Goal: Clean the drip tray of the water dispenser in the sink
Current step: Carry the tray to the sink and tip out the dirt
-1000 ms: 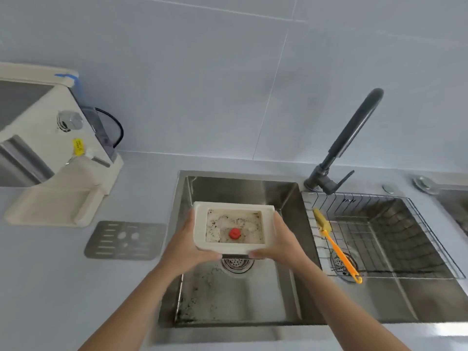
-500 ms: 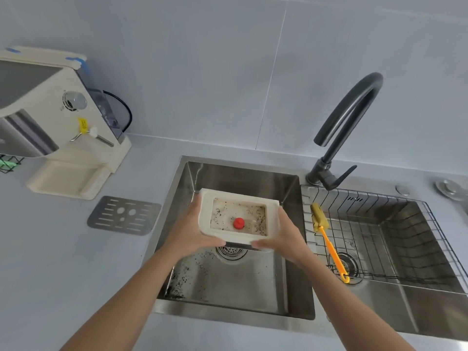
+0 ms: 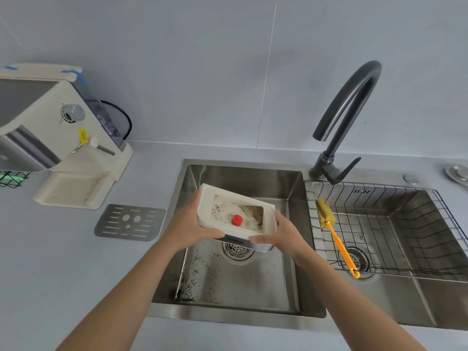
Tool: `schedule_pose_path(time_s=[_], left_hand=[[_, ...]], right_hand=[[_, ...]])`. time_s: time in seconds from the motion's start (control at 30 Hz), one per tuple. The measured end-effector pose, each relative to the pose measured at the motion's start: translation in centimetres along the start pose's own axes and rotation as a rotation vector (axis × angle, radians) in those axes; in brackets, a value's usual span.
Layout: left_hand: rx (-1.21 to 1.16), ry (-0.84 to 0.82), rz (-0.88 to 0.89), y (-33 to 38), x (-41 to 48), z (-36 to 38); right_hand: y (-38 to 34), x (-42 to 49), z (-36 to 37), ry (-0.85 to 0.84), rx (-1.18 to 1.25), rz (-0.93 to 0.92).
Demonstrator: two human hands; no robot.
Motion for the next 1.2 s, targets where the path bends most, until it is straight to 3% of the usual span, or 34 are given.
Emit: schedule_pose_path(time_s=[0.53, 0.8, 1.2], left_hand=[[0.028, -0.021, -0.141, -1.6, 3.3, 0.4], [0.135, 0.0, -0.283, -2.7, 4.8, 0.2], [0.29, -0.119, -0.378, -2.8, 6.4, 2.0]], right_hand=[[0.4, 1.9, -0.4, 0.03, 0.034, 0.101], [1.8, 3.2, -0.4, 0.102, -0.003, 0.246], [3.8, 3.4, 0.3, 0.07, 0.121, 0.432]])
Point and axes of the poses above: each hand's wrist, its own x-axis towards the middle knuckle, its own z-axis out of the palm, y = z × x, the point moved 8 cm from there along x, towards the middle knuckle, and after that the axes turned 6 degrees about y, right-handed, at the moved point
